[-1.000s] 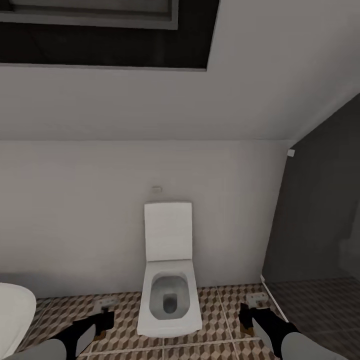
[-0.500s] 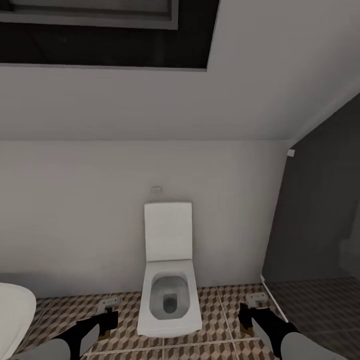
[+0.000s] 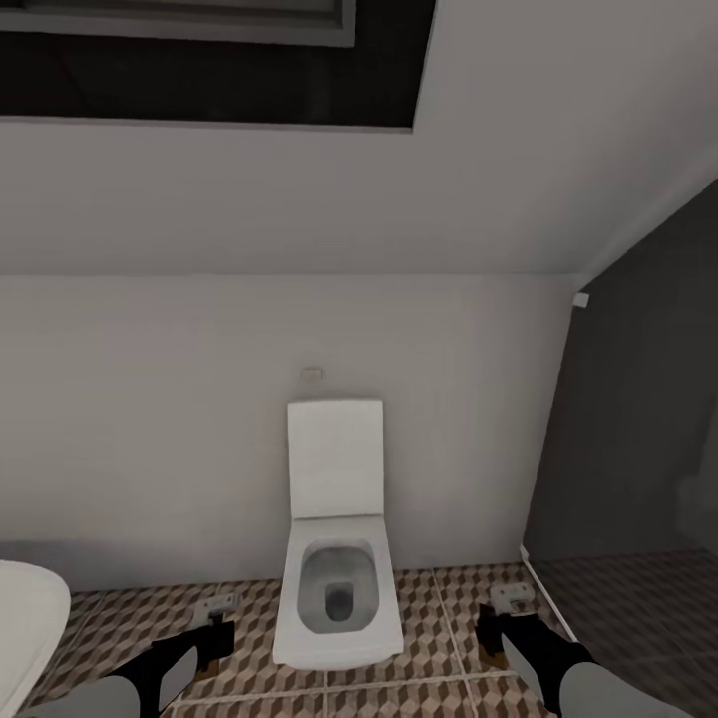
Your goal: Take the four mousetraps from the cabinet in the bathroom and place them on the bathroom floor. Make sure all four end up on the same floor surface, and ensure that at least two of them are either under or directly next to the same bathroom sink.
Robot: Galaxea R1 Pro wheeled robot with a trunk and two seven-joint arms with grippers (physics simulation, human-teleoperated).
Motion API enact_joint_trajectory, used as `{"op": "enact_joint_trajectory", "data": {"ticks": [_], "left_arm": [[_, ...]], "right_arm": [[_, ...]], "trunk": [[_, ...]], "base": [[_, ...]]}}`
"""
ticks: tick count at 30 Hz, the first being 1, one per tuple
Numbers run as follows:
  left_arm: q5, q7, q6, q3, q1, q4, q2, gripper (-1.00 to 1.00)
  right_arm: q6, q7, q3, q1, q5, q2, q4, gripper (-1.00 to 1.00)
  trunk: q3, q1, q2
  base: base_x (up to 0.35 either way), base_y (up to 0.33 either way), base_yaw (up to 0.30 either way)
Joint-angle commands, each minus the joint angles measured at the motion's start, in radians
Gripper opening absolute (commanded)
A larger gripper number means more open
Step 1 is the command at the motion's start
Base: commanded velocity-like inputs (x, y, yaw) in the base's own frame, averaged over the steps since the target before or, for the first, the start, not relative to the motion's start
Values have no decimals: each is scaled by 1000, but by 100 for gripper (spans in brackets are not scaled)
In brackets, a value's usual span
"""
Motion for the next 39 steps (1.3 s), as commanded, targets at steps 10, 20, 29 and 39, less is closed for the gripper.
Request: {"op": "enact_joint_trajectory", "data": {"ticks": [10, 20, 29, 39], "left_arm": [[8, -2, 5, -8, -1, 3, 1, -100], [9, -3, 4, -8, -1, 3, 1, -100], [10, -4, 4, -8, -1, 6, 2, -100], [10, -3, 4, -8, -1, 7, 5, -100]], "right_arm": [[5, -3, 9, 0, -5, -4, -2, -100], [4, 0, 10, 0, -4, -4, -13, -100], [14, -1, 9, 0, -5, -4, -48, -100], [13, -1, 8, 0, -5, -5, -48, -100]], "trunk": [[-33, 38, -71], [-64, 77, -141], [-92, 111, -204], [-123, 150, -274]], "base": [[0, 0, 0], [0, 0, 0], [0, 0, 0], [0, 0, 0]]}}
